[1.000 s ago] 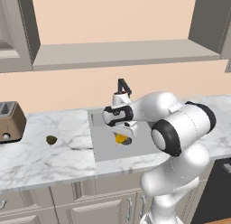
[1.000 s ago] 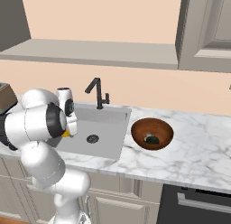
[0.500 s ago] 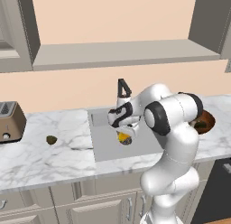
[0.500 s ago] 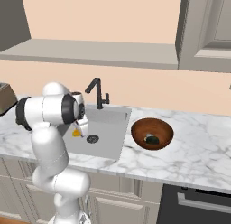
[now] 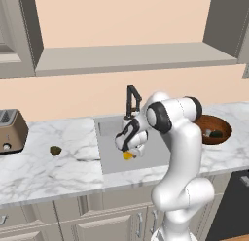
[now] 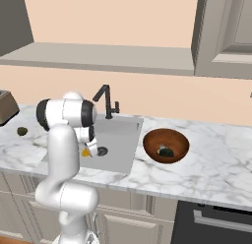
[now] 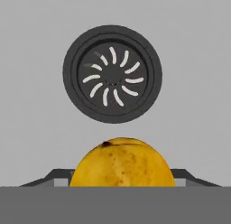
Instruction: There is a mixed pile of frozen fruits and vegetables on the counter. Locate all the frozen vegetables and place the items in a bowl on the counter. Take all the frozen fruits and defrost them in a running sink.
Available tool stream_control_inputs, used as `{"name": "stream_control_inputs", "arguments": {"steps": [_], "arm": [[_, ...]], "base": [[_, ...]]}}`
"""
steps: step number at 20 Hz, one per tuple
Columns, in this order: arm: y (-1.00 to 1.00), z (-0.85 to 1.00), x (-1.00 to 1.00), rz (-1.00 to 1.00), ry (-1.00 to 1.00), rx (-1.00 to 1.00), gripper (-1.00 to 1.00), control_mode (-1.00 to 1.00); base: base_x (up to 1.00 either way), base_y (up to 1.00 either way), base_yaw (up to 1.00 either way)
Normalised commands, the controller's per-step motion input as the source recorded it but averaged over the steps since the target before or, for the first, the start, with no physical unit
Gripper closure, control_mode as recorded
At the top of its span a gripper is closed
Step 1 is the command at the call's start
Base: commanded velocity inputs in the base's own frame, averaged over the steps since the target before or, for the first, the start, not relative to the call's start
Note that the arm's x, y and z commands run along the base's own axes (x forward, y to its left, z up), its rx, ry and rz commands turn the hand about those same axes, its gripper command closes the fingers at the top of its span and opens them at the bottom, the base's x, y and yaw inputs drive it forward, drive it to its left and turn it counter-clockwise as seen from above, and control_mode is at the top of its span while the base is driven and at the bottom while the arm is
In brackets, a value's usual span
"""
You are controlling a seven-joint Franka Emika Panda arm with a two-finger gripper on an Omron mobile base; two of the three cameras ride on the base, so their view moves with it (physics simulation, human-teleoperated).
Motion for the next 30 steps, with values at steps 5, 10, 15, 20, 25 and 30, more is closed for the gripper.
{"name": "stream_control_inputs", "arguments": {"steps": [5, 10, 15, 20, 25, 30], "arm": [[0.04, -0.61, 0.39, 0.01, 0.00, 0.00, 1.00, -1.00], [0.04, 0.11, 0.02, 0.00, 0.03, -0.01, -1.00, -1.00], [0.03, 0.53, -0.27, 0.00, 0.01, -0.05, -1.00, -1.00], [0.00, 0.45, -0.51, 0.12, -0.14, 0.01, -1.00, -1.00], [-0.09, 0.78, -0.46, 0.12, -0.15, 0.04, -1.00, -1.00], [-0.12, 0.46, -0.24, 0.08, -0.04, 0.07, -1.00, -1.00]], "base": [[0.00, 0.00, 0.00], [0.00, 0.00, 0.00], [0.00, 0.00, 0.00], [0.00, 0.00, 0.00], [0.00, 0.00, 0.00], [0.00, 0.00, 0.00]]}}
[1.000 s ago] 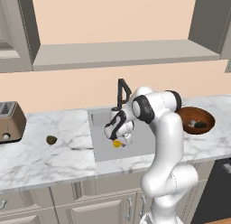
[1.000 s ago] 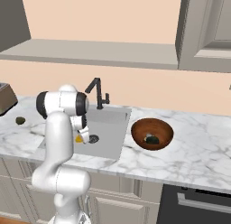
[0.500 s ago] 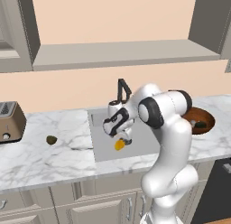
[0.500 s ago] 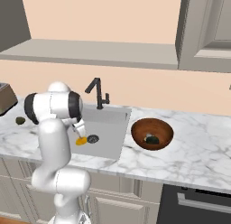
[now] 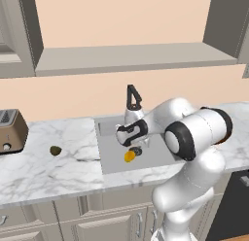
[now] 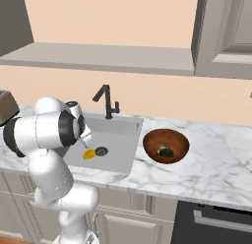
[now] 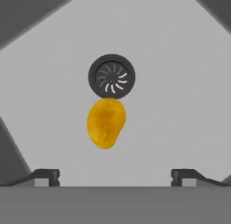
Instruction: There is a mixed pile of frozen fruits and vegetables on the counter. Locate all the frozen vegetables and place the items in a bowl on the counter. Take all the frozen fruits and defrost them in a running sink.
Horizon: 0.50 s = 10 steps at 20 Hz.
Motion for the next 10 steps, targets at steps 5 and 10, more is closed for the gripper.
{"name": "stream_control_inputs", "arguments": {"steps": [5, 10], "arm": [[-0.15, 0.15, -0.18, 0.16, 0.01, 0.05, -1.00, -1.00], [0.15, 0.36, -0.03, 0.34, 0.01, -0.10, -1.00, -1.00]], "base": [[0.00, 0.00, 0.00], [0.00, 0.00, 0.00]]}}
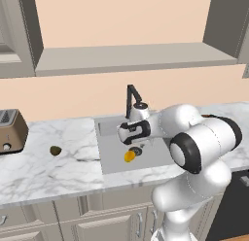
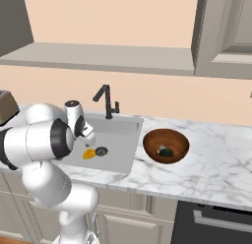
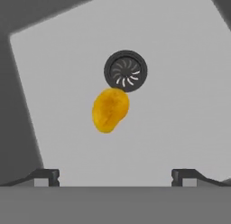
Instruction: There is a mixed pile of frozen fruits and vegetables on the counter. Locate all the frozen vegetables and place the items in a bowl on the counter. Take all the frozen fruits and defrost them in a running sink.
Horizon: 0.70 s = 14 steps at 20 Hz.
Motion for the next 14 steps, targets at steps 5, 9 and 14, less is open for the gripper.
{"name": "stream_control_inputs", "arguments": {"steps": [5, 9, 14], "arm": [[0.49, 0.33, 0.00, 0.24, 0.08, -0.07, -1.00, -1.00], [0.71, 0.21, 0.00, 0.17, -0.01, 0.00, -1.00, -1.00], [0.88, 0.07, 0.00, 0.12, -0.03, -0.01, -1.00, -1.00]], "base": [[0.00, 0.00, 0.00], [0.00, 0.00, 0.00], [0.00, 0.00, 0.00]]}}
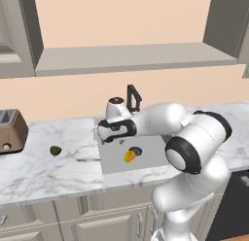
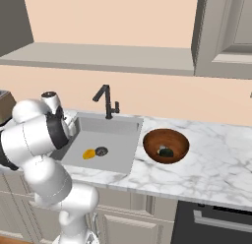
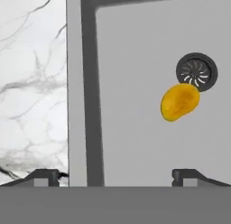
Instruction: There is a mixed pile of frozen fruits and vegetables on the counter. Locate all the frozen vegetables and place the items in a bowl on the counter. Take all the frozen fruits and defrost them in a running sink.
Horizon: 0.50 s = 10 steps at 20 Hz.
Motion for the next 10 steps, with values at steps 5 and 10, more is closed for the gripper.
{"name": "stream_control_inputs", "arguments": {"steps": [5, 10], "arm": [[0.94, 0.05, 0.00, 0.15, -0.04, -0.04, -1.00, -1.00], [0.82, 0.04, 0.00, 0.18, -0.04, 0.00, -1.00, -1.00]], "base": [[0.00, 0.00, 0.00], [0.00, 0.00, 0.00]]}}
